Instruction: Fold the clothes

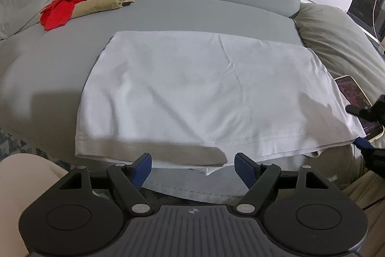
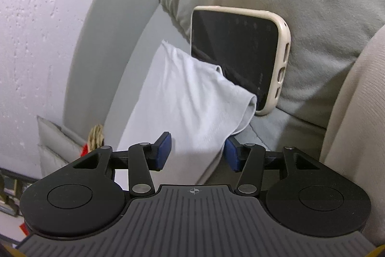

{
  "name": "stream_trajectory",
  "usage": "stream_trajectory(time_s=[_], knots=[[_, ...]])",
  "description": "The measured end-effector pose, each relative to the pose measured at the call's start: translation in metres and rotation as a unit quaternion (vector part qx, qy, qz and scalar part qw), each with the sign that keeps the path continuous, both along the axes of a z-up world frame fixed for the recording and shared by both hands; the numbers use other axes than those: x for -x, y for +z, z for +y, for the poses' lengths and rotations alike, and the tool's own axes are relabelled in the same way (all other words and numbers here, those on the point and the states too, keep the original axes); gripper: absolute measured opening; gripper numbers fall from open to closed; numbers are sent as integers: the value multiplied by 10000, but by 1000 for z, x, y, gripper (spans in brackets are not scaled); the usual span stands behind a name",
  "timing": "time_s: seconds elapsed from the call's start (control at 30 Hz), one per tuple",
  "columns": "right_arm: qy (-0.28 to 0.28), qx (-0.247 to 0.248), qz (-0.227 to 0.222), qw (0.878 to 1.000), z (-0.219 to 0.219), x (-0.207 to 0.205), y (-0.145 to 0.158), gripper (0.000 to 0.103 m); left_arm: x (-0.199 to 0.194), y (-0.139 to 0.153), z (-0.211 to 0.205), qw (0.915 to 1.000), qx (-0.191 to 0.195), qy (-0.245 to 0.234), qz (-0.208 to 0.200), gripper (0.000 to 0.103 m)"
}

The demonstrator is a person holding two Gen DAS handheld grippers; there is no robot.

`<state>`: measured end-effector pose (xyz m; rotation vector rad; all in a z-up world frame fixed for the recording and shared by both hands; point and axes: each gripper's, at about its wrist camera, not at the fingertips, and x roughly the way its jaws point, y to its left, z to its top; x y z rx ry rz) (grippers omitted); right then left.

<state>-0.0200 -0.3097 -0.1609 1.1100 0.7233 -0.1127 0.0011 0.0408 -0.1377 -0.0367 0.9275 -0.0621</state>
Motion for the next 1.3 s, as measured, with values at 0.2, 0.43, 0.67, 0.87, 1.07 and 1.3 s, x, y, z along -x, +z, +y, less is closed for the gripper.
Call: stream_trajectory(time_s=[0.2,0.43,0.67,0.87,1.07,1.3], knots=[[-191,164,-109,9996,-3,-17,-4,54,-2,-2,-4,10000,5,-65,27,76],[-247,992,-305,9943,11,-24,-5,56,-2,-2,-7,9999,7,-107,2,76],[-155,1676,-224,9855,15,-26,-1,22,2,7,-2,9998,102,-12,-191,76],[21,2043,-15,9789,24,-27,23,4,6,20,13,9985,359,115,-409,76],[542,3237,89,9446,62,-51,72,4,16,47,63,9903,875,746,-777,76],[1845,4989,-925,8417,200,-73,139,3,47,73,150,9632,1411,1876,-1311,76]])
